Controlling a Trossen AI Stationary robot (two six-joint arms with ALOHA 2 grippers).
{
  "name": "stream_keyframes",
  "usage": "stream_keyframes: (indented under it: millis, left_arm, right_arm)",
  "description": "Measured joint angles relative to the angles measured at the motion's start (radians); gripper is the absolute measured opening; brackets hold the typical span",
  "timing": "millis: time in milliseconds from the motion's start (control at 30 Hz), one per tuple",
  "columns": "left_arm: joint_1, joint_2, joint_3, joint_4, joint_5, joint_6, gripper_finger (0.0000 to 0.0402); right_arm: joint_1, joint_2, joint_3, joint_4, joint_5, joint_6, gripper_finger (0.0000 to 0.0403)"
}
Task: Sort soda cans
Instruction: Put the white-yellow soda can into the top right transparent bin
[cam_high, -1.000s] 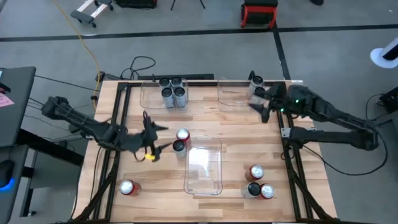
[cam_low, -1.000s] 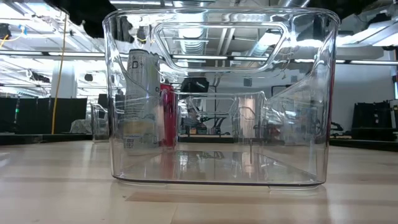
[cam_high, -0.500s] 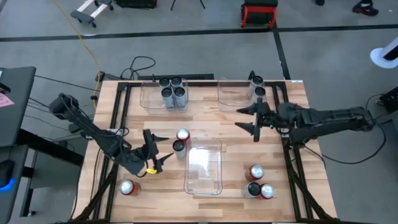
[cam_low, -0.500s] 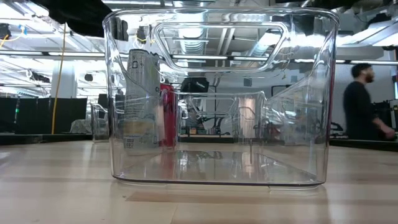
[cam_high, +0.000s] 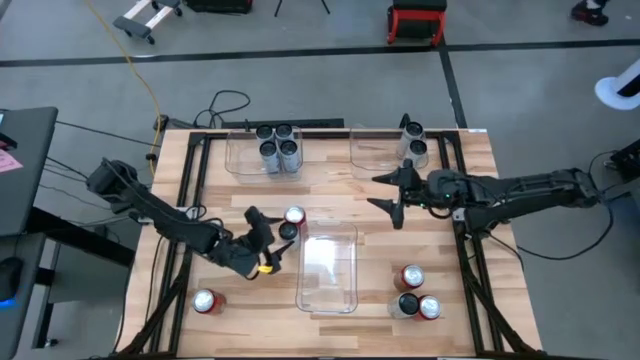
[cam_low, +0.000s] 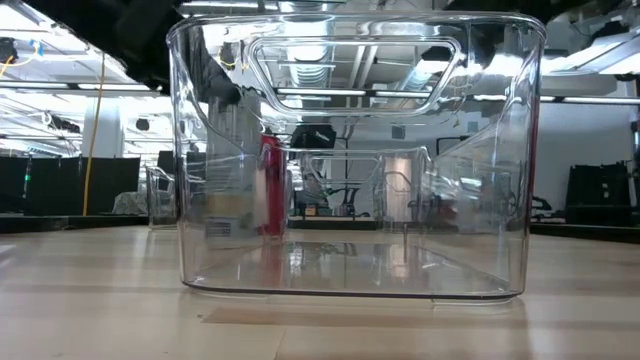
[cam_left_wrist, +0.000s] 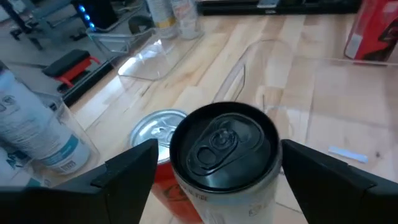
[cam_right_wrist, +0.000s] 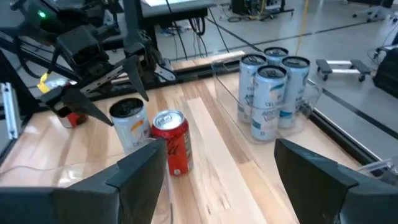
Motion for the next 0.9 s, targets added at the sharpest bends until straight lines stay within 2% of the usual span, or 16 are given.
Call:
stream_keyframes:
  millis: [167, 367, 500, 700, 900]
  left_arm:
    - [0.041, 0.038, 0.0, 0.022, 0.066, 0.001, 0.0354]
    - [0.069, 0.057, 0.0, 0.032, 0.074, -0.045, 0.0355]
    - [0.07, 0.05, -0.001, 0.051, 0.073, -0.046, 0.0331]
    - [0.07, 0.032, -0.002, 0.038, 0.072, -0.035, 0.0258]
    - [0.076, -0.053, -0.002, 0.036, 0.067, 0.008, 0.0257]
  right_arm:
    - [-0.016, 0.022, 0.0, -0.001, -0.002, 0.0, 0.0317]
    - [-0.018, 0.022, 0.0, -0.001, -0.003, 0.006, 0.0317]
    - [-0.018, 0.021, 0.0, -0.001, -0.004, 0.009, 0.0317]
    - [-0.016, 0.031, 0.0, 0.002, -0.014, 0.009, 0.0317]
    - [0.004, 0.038, 0.001, 0.015, -0.056, -0.002, 0.0317]
